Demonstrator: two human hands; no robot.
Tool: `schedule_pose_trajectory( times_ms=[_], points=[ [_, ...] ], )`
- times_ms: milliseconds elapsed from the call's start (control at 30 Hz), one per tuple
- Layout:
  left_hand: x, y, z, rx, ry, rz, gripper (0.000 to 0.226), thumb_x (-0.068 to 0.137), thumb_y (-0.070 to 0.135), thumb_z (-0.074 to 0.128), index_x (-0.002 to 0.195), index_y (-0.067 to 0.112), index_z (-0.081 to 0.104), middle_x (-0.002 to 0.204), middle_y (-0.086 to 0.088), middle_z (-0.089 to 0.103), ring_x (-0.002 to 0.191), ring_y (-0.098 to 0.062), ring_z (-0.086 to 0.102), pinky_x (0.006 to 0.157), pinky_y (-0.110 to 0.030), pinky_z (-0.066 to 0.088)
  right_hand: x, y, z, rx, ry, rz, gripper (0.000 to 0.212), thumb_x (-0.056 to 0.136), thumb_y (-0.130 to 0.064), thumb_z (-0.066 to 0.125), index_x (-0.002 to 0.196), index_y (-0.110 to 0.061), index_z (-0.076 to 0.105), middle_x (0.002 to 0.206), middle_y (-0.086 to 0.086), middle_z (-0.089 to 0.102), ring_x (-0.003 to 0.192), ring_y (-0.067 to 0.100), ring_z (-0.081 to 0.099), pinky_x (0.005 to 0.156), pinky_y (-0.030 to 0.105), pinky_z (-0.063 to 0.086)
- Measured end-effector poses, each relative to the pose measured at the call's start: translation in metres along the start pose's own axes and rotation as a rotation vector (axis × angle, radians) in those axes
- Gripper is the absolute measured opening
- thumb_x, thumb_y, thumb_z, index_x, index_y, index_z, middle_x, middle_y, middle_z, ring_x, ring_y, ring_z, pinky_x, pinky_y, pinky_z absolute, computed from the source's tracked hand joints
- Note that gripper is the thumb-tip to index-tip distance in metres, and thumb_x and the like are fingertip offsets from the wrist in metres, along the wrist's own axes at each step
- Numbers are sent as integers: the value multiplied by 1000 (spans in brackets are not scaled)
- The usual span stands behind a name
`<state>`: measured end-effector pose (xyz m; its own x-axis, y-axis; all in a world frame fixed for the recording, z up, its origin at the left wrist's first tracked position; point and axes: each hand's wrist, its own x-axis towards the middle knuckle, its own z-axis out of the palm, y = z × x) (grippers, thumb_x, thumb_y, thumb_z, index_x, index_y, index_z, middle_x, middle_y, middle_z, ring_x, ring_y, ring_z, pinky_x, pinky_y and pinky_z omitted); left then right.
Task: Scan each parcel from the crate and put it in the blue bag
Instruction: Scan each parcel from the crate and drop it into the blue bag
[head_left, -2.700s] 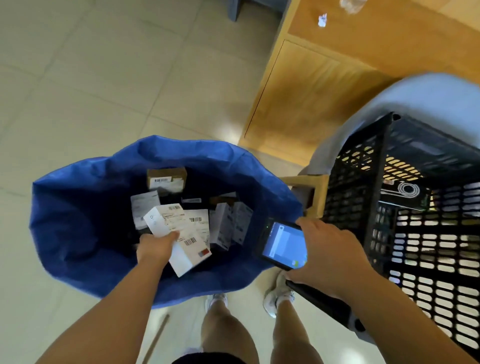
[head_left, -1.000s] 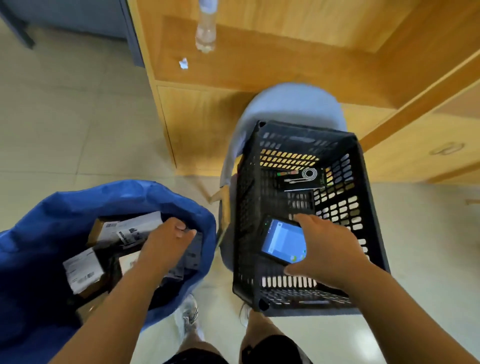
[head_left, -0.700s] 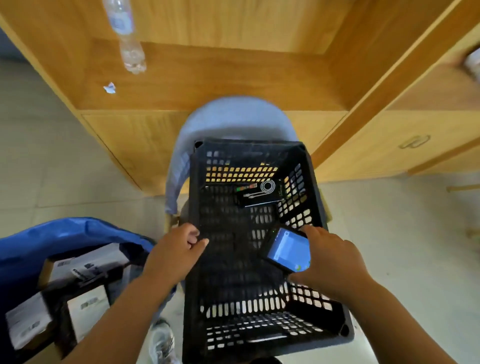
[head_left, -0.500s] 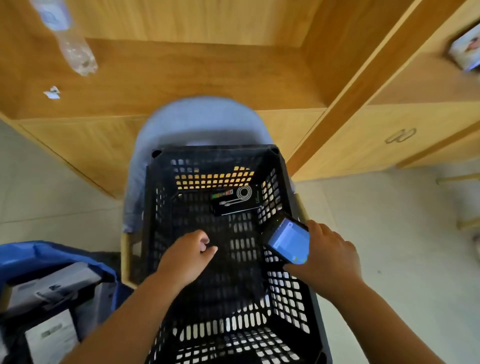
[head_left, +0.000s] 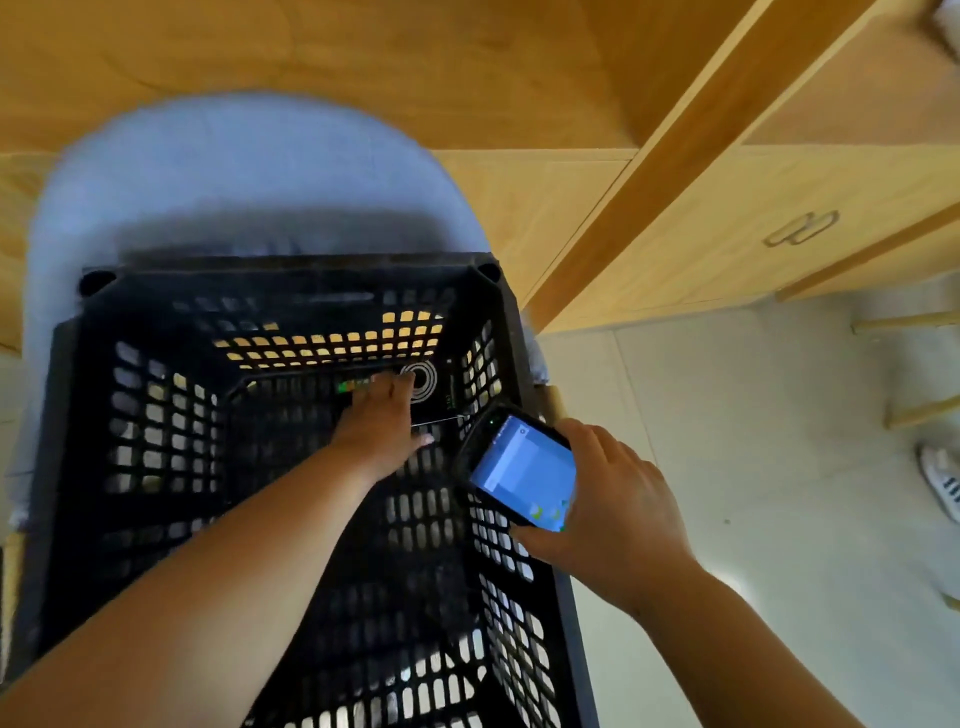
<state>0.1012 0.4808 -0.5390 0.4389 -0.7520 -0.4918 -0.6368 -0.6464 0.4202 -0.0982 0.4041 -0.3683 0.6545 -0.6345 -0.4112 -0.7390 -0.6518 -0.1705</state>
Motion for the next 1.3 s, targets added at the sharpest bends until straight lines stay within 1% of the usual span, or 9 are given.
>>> schedule_pose_trajectory(
  times_ms=[167, 300, 400, 567, 633, 733, 867, 1067, 1300],
  points=[
    [45, 6, 7, 67, -89, 26, 111, 79, 41, 73, 153, 18, -6, 161, -7, 6, 146, -36, 5, 117, -51, 18, 2, 6, 4, 36, -9, -27, 90, 61, -62, 70, 133, -29, 29, 115, -14, 46, 93, 10, 46, 79, 27, 37],
    [47, 5, 13, 205, -80, 20, 110, 73, 36, 79, 152, 18, 4, 154, -8, 18, 138, -36, 19, 109, -49, 30, 3, 7, 7, 38, 5, -30, 89, 60, -63, 71, 131, -31, 28, 113, -15, 46, 90, 8, 43, 78, 28, 37],
    [30, -5, 21, 320, -6, 51, 93, 70, 28, 79, 145, 18, 24, 142, -8, 29, 129, -32, 28, 107, -46, 34, 3, 6, 7, 36, 22, -29, 88, 60, -60, 73, 131, -30, 29, 113, -14, 47, 85, 8, 40, 75, 28, 34],
    [-11, -32, 36, 343, 10, 111, 72, 76, 17, 73, 135, 18, 31, 139, -5, 38, 132, -28, 31, 116, -50, 17, -1, -2, 5, -31, 45, -3, 88, 63, -59, 73, 132, -27, 30, 117, -9, 49, 95, 15, 49, 74, 30, 32],
    [-30, -40, 41, 366, 23, 159, 50, 86, 23, 63, 130, 19, 39, 130, -2, 50, 124, -27, 41, 112, -47, 25, -4, -8, 5, -47, 68, 27, 88, 62, -58, 74, 132, -24, 33, 116, -6, 51, 96, 18, 51, 74, 32, 33],
    [-60, -57, 51, 405, -20, 241, 29, 90, 12, 51, 119, 19, 51, 121, -1, 55, 117, -24, 45, 99, -37, 36, -12, -17, 9, -54, 110, 68, 86, 60, -53, 77, 129, -21, 37, 113, -3, 53, 95, 21, 52, 75, 35, 36],
    [-96, -87, 67, 366, -151, 169, 36, 90, 17, 52, 126, 22, 50, 126, 2, 54, 119, -21, 45, 98, -34, 40, -28, -28, 19, -27, 164, 83, 86, 55, -48, 82, 124, -16, 45, 108, 1, 58, 90, 27, 56, 74, 38, 39],
    [-96, -91, 78, -112, 32, -451, 67, 85, 46, 65, 136, 10, 40, 136, -17, 38, 124, -41, 35, 99, -49, 40, -34, -37, 32, -79, 129, 39, 90, 57, -52, 81, 130, -17, 42, 116, -1, 56, 100, 24, 55, 81, 38, 39],
    [-37, -100, 81, 128, -18, -219, 96, 83, 45, 68, 152, 16, 8, 156, -6, 15, 141, -36, 13, 115, -51, 21, -26, -33, 35, -93, 171, 2, 89, 55, -52, 81, 127, -15, 44, 111, 1, 57, 92, 25, 56, 74, 36, 38]
  ],
)
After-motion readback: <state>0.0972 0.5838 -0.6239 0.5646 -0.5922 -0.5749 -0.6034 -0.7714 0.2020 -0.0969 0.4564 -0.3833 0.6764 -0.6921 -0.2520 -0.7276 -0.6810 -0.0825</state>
